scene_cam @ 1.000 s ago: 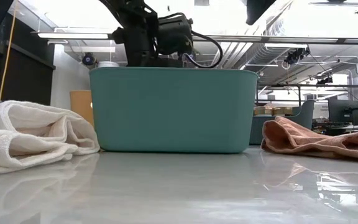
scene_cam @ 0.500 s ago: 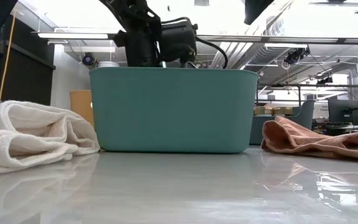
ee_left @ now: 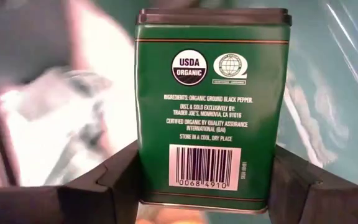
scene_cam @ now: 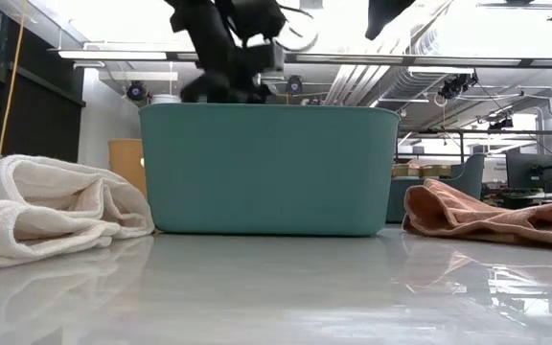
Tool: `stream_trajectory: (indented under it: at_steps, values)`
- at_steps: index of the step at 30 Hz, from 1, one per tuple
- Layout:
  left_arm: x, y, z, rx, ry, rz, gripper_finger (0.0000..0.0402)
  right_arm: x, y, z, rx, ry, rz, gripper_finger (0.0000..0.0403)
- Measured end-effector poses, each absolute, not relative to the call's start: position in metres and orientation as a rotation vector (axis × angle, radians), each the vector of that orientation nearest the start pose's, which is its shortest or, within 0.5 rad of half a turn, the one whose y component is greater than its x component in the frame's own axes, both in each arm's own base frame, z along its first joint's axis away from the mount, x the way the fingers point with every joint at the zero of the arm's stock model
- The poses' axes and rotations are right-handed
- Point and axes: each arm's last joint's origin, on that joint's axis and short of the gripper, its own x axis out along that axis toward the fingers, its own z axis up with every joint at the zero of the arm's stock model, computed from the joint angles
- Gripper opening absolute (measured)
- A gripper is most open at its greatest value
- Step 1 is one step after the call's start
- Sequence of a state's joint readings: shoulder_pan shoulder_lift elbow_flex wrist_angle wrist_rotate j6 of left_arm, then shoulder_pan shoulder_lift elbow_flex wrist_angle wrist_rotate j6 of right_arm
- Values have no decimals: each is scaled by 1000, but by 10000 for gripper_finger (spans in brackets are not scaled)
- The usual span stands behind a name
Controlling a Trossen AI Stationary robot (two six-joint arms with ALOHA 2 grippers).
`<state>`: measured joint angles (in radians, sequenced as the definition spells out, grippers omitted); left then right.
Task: Sort spices by type
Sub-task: Put the green seasoning can into the green bin
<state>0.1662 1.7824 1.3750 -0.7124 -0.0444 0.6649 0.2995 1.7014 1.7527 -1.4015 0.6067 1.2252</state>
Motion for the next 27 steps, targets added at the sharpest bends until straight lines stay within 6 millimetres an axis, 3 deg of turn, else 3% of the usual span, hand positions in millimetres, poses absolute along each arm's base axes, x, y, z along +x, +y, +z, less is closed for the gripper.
stream_trajectory:
  at_steps: [6,11,15,21,27]
  values:
    - [338,79,276,363,1020,-30,236,309,56,361,563,719,-940,0]
    - [322,82,300,258,952,56,235,317,28,364,658,716,-942,20]
    - [312,77,312,252,931,58,235,325,1,365,693,721,-919,79]
    - [306,71,313,270,970,48,235,337,-35,372,789,647,-822,199]
    - [303,71,311,302,1017,59,235,347,-53,380,941,564,-680,270]
